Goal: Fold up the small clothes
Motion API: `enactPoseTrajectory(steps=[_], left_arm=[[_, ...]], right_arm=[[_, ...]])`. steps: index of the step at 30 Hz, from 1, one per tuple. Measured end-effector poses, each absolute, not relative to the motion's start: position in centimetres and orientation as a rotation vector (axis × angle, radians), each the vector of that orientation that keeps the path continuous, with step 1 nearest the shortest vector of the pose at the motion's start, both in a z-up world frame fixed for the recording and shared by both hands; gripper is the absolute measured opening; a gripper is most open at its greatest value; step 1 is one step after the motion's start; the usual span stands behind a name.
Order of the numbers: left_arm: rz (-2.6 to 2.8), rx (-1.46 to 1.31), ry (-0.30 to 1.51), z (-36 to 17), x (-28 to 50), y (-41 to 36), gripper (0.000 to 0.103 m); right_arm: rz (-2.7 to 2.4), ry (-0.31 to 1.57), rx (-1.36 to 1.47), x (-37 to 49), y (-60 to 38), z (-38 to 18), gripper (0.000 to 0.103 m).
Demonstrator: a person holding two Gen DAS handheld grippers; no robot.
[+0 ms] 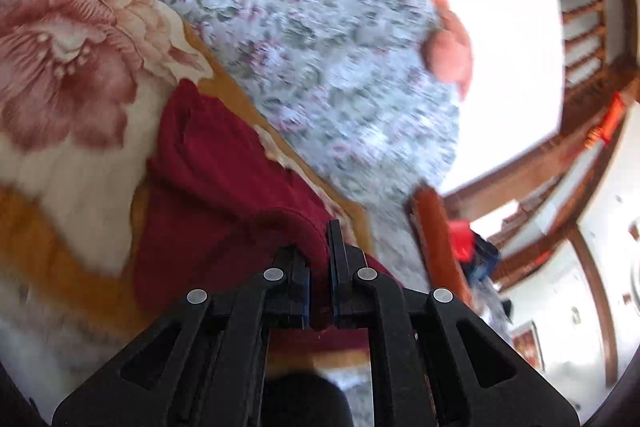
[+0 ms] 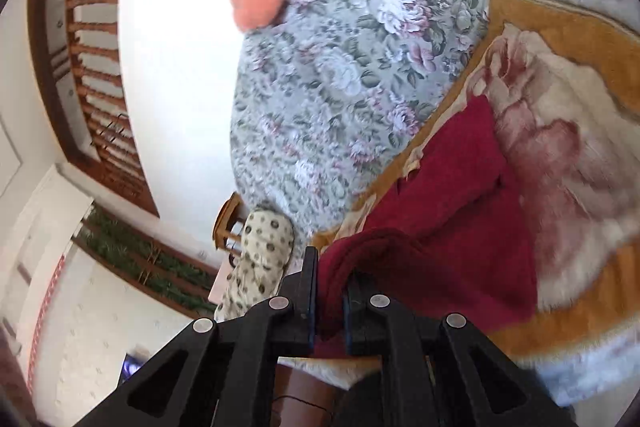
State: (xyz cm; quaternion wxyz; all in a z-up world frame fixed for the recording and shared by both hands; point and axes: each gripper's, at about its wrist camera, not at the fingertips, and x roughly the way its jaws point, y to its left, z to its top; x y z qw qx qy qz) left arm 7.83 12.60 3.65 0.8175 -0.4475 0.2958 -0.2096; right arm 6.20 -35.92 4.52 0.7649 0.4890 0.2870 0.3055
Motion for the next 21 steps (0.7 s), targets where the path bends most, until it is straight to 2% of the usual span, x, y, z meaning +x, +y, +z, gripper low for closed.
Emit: enactPoseTrajectory(steps=[8,14,19,21], left_arm=[[-0.298,-0.904,0.696,0.1,19.1,12.8,0.005],[-0.256,-0.933,0.706,-1.2,23.0,13.7,0.005],[-0.239,-0.87,0.783,-2.6,26.3,13.1,0.006],[-0.238,-0.847,0.833,-3.2,27.4,12.7,0.013]], right_arm=[[0.504,0.724,1.006,18.8,-34.6,0.9,0.009],[0.478,0.726,0.977,23.4,-34.0,-0.6,0.009],[0.443,0.755,0.949,26.0,-33.6,-1.9,0.009],[0.427,0.769,0.955,26.7,-33.7,-2.7,0.011]])
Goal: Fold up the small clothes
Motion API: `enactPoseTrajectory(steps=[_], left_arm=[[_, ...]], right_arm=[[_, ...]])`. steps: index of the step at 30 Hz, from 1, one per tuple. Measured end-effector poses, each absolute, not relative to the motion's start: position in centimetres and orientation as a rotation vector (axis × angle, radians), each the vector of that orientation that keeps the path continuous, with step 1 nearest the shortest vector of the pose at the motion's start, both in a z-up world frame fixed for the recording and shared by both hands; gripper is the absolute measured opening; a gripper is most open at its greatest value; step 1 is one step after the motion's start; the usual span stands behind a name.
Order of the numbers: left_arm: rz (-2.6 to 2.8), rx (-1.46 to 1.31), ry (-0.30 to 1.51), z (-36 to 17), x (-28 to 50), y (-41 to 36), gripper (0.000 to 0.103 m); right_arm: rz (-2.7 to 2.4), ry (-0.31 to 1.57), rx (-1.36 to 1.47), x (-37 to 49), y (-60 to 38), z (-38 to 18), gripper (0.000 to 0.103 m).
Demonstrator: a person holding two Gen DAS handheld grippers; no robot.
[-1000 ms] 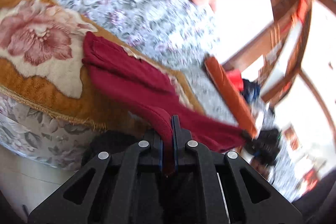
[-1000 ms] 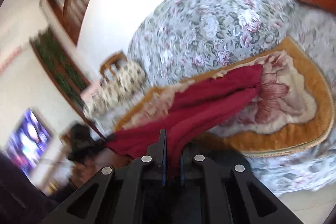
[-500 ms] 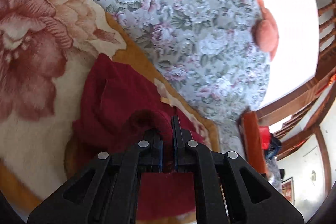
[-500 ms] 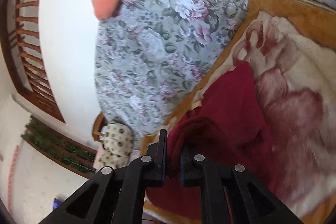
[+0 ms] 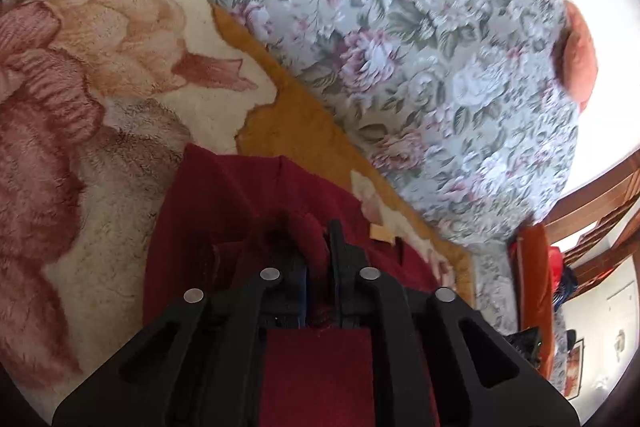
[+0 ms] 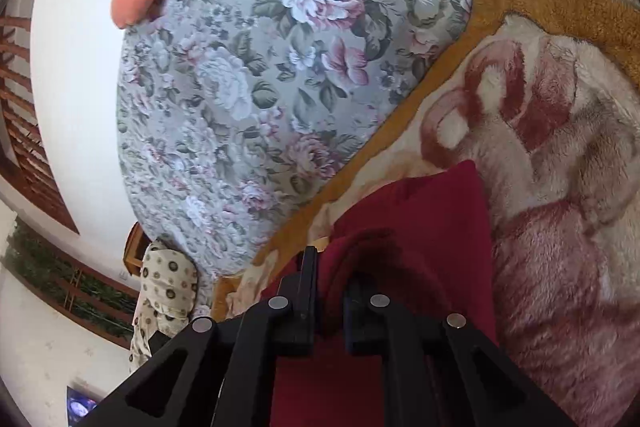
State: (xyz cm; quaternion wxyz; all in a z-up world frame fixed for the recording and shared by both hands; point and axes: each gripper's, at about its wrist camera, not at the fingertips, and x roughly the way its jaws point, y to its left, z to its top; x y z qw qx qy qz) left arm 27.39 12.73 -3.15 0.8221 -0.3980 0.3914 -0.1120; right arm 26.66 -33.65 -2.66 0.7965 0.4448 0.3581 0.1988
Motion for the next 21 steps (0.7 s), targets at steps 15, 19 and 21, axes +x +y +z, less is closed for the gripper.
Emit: enactPoseTrajectory(steps=[15,19,21], left_arm=[[-0.305,-0.661,0.665,4.9,25.4,13.0,0.075],[-0.251,-0.346,0.741,3.6,26.5,5.3,0.075],[-0.176,-0.194,0.723,2.6,27.6,2.7,0.075]], right_arm=[[0.376,0.741,0.668,26.1,-34.8,3.5,0.033],[0.359,0.824,0.144,26.4,-27.8,4.1,0.033],[0.366,0.819,-0.06,26.5,-24.2,3.5,0.033]])
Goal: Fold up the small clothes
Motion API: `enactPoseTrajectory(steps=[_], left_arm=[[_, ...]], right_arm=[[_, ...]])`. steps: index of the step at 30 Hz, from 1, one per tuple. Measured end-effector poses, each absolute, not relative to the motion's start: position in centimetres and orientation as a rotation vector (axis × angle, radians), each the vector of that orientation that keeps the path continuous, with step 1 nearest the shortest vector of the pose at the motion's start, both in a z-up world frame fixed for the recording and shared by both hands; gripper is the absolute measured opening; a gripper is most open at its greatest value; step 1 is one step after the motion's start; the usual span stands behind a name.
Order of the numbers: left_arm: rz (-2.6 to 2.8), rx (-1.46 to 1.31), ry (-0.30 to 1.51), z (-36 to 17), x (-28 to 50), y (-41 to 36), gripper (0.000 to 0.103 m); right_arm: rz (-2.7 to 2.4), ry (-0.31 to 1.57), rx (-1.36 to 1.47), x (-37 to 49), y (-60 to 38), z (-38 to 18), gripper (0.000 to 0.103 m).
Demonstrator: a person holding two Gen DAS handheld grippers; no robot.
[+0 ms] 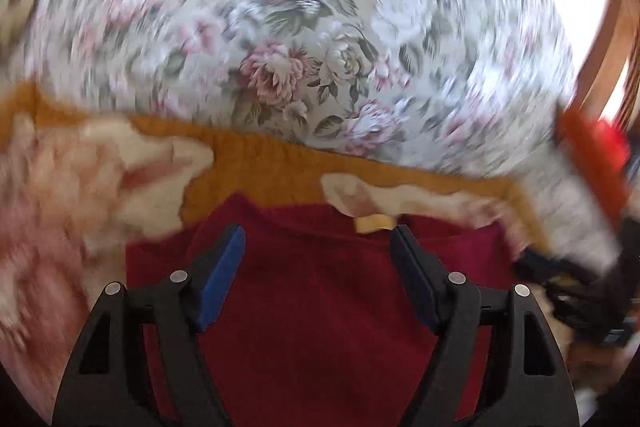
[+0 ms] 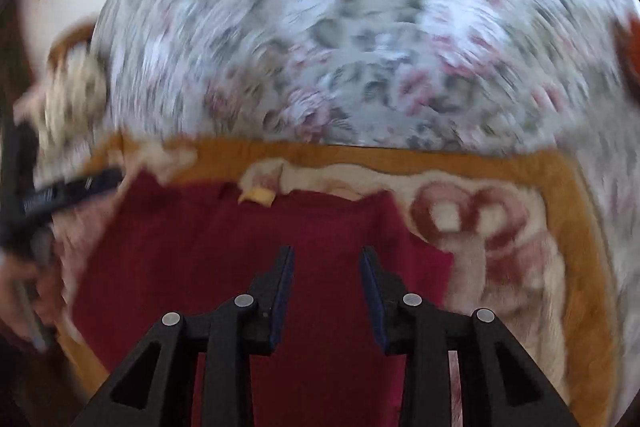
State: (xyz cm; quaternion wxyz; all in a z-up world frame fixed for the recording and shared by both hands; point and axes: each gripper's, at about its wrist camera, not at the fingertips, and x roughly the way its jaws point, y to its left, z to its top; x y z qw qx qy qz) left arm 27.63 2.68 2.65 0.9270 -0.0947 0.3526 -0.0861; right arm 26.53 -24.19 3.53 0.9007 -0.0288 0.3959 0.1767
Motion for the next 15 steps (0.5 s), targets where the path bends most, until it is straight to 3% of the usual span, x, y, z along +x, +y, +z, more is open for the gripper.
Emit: enactPoseTrajectory(steps=[5,8,10,15], left_arm=[[-0.025,-0.127,0.825,-0.8,31.6,3.2,0.075],[0.015,-0.257,0.943,-4.4,33.2,6.4,0.075],[-0.024,-0.342,0.91,-4.7,33.1,7.7,0.076],[0.0,-0.231,0.925,-5.0,33.8,6.0,0.085]], right_arm=[[0.241,0.852,-0.113,31.0,-22.8,0.7,0.033],[0.191,0.966,-0.058,33.8,-24.2,-2.2,0.033],[0.194,0.936,-0.021,33.9,-24.4,-2.9,0.033],[0.19,0.895,-0.065,33.8,-23.7,-3.9,0.035]])
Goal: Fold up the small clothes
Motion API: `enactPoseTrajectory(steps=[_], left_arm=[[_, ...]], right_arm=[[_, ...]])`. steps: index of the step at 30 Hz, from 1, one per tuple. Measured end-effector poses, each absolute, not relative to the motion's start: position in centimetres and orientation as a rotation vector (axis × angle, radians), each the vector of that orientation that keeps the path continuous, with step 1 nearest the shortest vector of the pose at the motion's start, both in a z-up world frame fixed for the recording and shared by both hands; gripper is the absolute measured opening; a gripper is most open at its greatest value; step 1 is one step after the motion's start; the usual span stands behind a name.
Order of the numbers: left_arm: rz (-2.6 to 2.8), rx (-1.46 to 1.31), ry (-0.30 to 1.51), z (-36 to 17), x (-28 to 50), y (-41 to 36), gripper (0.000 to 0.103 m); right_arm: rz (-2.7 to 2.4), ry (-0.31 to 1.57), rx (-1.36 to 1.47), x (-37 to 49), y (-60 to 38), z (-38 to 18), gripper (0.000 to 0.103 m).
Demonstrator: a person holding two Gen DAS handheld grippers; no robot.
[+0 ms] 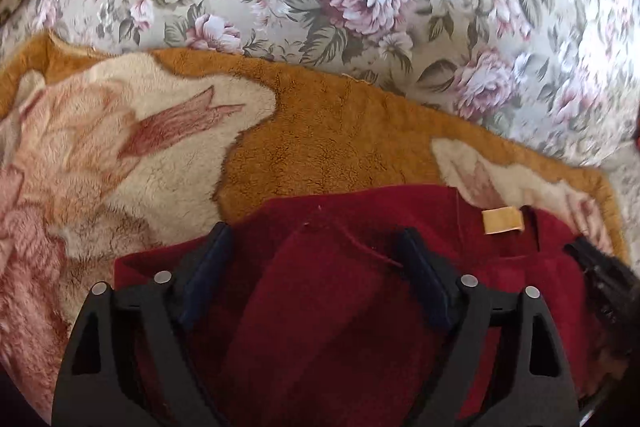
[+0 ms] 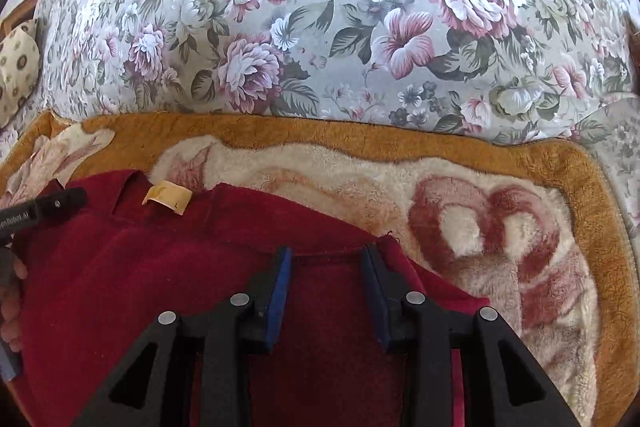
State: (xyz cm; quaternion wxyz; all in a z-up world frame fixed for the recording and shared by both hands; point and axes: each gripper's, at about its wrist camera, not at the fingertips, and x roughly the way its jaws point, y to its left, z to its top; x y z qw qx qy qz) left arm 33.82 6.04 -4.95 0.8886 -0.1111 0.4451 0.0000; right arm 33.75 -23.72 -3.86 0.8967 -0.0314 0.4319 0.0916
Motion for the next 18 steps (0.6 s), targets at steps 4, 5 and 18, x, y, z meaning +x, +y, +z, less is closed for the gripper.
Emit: enactPoseTrajectory(steps=[4,5,18], left_arm=[[0.028,-0.211,0.912,-5.03,33.92,5.91,0.085],[0.031,-0.209,0.91,-4.99,33.99,5.8,0.085],[0.055,-0.162,0.906,-5.05,34.04,5.21,0.086]], right_arm=[[0.223,0.902,0.009,34.21,-24.63,-4.39,0.035],[0.22,0.898,0.0,34.08,-24.53,-4.43,0.035],[0.205,0.871,-0.028,33.81,-23.89,-4.52,0.035]])
